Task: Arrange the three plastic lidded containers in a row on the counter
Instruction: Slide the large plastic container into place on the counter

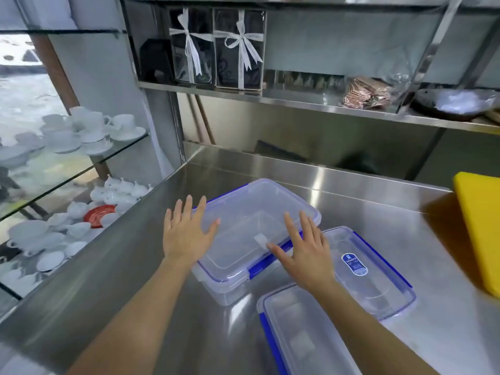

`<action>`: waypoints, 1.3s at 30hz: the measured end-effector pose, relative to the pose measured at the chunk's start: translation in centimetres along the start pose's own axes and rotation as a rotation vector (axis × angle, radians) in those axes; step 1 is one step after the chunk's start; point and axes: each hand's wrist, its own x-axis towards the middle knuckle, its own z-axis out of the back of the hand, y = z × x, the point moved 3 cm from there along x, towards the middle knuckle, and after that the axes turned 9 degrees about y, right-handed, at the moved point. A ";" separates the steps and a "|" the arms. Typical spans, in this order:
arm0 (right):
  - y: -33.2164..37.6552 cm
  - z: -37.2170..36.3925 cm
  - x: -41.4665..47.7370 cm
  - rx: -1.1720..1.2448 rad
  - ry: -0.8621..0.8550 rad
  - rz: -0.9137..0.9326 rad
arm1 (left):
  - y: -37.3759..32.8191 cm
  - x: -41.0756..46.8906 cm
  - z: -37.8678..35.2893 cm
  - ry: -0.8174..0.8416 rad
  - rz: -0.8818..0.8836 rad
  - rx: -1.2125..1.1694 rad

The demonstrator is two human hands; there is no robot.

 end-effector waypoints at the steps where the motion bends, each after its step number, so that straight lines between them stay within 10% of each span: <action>1: 0.0 -0.4 0.0 0.024 0.049 -0.023 | 0.4 0.1 -0.5 0.068 0.029 -0.015; 20: 1.4 -2.4 1.1 0.504 0.133 -0.411 | 1.5 4.6 0.5 0.256 0.053 -0.125; 35: -0.6 -0.3 6.3 0.834 0.129 -0.329 | 1.5 1.4 1.2 0.507 0.082 -0.106; 39: 0.1 0.6 5.0 0.592 0.075 -0.147 | 0.9 -0.2 1.2 0.606 -0.199 -0.089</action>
